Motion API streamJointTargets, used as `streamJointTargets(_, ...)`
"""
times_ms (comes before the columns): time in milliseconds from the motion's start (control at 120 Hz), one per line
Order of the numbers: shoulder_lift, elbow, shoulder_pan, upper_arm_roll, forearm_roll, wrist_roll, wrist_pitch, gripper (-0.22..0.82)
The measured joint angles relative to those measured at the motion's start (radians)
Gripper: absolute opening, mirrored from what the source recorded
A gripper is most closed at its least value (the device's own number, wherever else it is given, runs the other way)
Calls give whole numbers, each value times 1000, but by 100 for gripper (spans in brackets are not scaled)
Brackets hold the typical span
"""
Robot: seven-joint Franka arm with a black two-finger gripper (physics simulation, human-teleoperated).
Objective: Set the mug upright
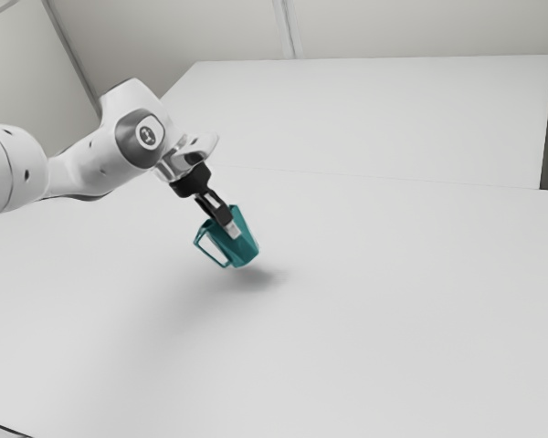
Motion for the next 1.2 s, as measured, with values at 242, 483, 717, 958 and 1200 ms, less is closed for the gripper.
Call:
streamJointTargets(242,0,8,0,-2,230,-186,-57,-18)
streamJointTargets(483,6,28,-3,-31,359,-352,-81,-18)
streamJointTargets(717,25,27,-1,-43,459,-490,-25,-18)
streamJointTargets(958,60,27,-1,-61,483,-600,47,-18)
streamJointTargets(1200,87,26,-2,-67,489,-685,104,-18)
